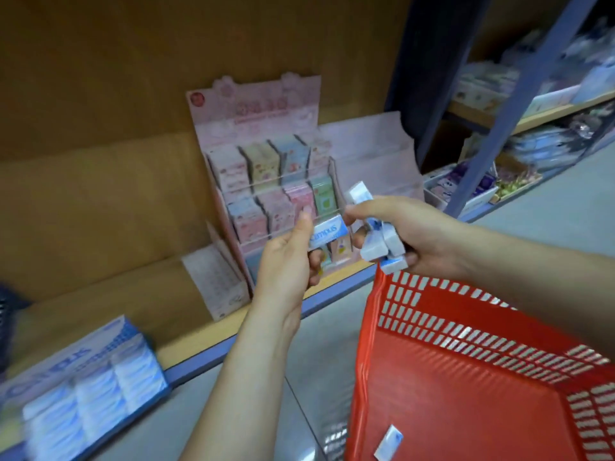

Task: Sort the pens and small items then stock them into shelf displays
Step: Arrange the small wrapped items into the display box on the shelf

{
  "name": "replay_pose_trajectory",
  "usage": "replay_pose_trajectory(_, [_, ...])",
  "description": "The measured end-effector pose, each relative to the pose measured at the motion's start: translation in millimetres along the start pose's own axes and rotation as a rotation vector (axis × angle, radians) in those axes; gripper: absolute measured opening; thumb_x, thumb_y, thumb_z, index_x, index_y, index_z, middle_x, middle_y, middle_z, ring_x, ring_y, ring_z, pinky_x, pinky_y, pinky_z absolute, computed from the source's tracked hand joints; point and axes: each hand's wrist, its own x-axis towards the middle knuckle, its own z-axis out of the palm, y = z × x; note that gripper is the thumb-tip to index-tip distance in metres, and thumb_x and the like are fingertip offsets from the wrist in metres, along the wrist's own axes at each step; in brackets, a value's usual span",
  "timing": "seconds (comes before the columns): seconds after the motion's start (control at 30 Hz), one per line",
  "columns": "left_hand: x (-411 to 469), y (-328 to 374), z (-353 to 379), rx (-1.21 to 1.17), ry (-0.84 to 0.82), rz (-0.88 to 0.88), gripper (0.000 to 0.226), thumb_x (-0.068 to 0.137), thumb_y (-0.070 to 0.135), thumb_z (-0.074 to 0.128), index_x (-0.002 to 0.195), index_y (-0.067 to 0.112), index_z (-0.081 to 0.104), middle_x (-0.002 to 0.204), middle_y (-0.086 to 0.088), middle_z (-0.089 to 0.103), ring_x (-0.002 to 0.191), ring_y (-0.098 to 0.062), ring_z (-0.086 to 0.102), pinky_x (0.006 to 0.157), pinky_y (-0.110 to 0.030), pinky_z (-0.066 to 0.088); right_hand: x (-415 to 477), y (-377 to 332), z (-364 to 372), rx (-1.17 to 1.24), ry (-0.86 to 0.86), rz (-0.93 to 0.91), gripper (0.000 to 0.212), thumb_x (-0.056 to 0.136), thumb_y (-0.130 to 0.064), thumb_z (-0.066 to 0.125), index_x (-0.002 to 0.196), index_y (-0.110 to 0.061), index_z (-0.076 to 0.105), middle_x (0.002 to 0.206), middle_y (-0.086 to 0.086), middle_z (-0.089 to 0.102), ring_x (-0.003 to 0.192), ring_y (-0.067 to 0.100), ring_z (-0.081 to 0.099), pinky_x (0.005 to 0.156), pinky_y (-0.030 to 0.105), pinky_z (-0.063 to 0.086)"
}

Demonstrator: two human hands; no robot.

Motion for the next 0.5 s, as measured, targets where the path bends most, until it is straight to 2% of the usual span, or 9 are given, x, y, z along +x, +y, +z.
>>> replay_pose_trajectory(0.13, [10.1,5.3,-21.1,-0.038,0.019,-0.008,0.031,0.095,0.035,0.053,0.071,0.017,0.057,0.054,0.0,0.043,0.047,-0.01,0.033,0.047,-0.023,0.027,19.7,4.9,36.0,-0.014,0.041,-0.011,0.025,0.089,-0.041,0.061,0.093,-0.017,0.065,0.062,0.004,0.059,0.038,0.011,0.042,0.036,0.014,0.013])
replay_pose_trajectory(0.27, [10.4,5.8,-53.5,-0.05,0.0,-0.005,0.034,0.096,0.038,0.051,0.077,0.012,0.061,0.051,-0.001,0.048,0.043,-0.01,0.036,0.045,-0.023,0.031,32.4,8.1,71.4,0.0,0.08,-0.008,0.019,0.091,-0.033,0.059,0.083,-0.016,0.063,0.059,0.005,0.058,0.042,0.014,0.04,0.037,0.015,0.013])
replay_pose_trajectory(0.33, [6.9,5.4,-74.4,-0.062,-0.017,-0.003,0.029,0.096,0.038,0.05,0.09,0.012,0.061,0.052,0.001,0.05,0.042,-0.01,0.038,0.044,-0.021,0.033,41.2,7.5,88.7,-0.068,0.051,-0.016,0.017,0.089,-0.03,0.059,0.09,-0.013,0.063,0.073,0.014,0.057,0.045,0.017,0.039,0.036,0.015,0.016])
replay_pose_trajectory(0.4, [0.9,8.1,-99.8,-0.104,-0.013,-0.006,0.024,0.096,0.036,0.049,0.102,0.014,0.056,0.056,0.0,0.055,0.043,-0.011,0.043,0.045,-0.023,0.04,51.1,5.4,109.2,-0.136,0.0,-0.019,0.018,0.088,-0.029,0.061,0.093,-0.012,0.064,0.078,0.017,0.054,0.043,0.017,0.038,0.035,0.015,0.018])
replay_pose_trajectory(0.5, [-11.6,13.6,-140.9,-0.125,0.019,0.016,0.015,0.098,0.028,0.047,0.099,0.014,0.053,0.061,-0.005,0.062,0.048,-0.014,0.053,0.051,-0.026,0.05,64.4,4.5,145.0,-0.176,-0.113,-0.006,0.021,0.088,-0.033,0.063,0.089,-0.013,0.064,0.074,0.015,0.06,0.048,0.019,0.044,0.036,0.015,0.019])
